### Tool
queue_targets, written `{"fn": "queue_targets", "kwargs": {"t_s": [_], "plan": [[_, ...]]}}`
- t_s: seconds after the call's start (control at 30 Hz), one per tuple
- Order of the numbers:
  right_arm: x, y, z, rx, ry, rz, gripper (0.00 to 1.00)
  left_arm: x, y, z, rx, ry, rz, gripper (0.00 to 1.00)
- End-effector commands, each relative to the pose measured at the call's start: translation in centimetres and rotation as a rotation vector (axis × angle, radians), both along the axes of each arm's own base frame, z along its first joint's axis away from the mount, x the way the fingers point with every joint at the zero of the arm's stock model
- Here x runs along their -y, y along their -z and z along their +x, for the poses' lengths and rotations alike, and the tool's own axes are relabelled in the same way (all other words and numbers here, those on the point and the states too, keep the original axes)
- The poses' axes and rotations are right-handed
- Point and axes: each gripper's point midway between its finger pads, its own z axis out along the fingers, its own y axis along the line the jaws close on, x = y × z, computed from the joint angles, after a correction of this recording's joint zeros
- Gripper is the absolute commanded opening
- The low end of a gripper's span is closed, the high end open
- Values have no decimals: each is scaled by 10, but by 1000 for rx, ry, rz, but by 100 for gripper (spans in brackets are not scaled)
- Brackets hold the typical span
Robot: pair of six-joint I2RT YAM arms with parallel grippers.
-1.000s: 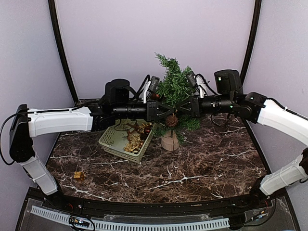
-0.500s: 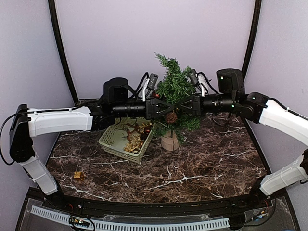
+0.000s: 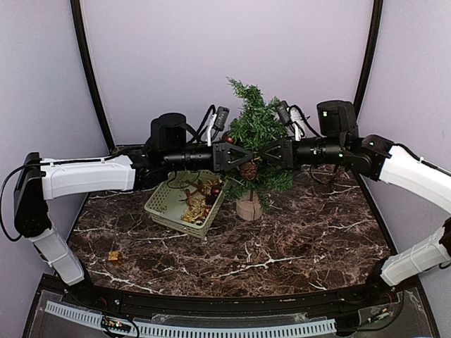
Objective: Decorate the small christmas tree
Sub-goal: Hang the ornament pinecone on the branch.
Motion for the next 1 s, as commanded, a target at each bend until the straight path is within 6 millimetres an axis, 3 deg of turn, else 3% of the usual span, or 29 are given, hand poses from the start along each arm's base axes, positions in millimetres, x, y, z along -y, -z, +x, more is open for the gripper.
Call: {"fn": "queue_targets", "kwargs": {"t_s": [0.0,0.97], "plan": [[1,-11,9,27,40,17,0,-4,-4,5,-7,-14,-20,0],[-1,24,22,-12,91,-68,0,5,36,13,-48,-10,58,0]]}}
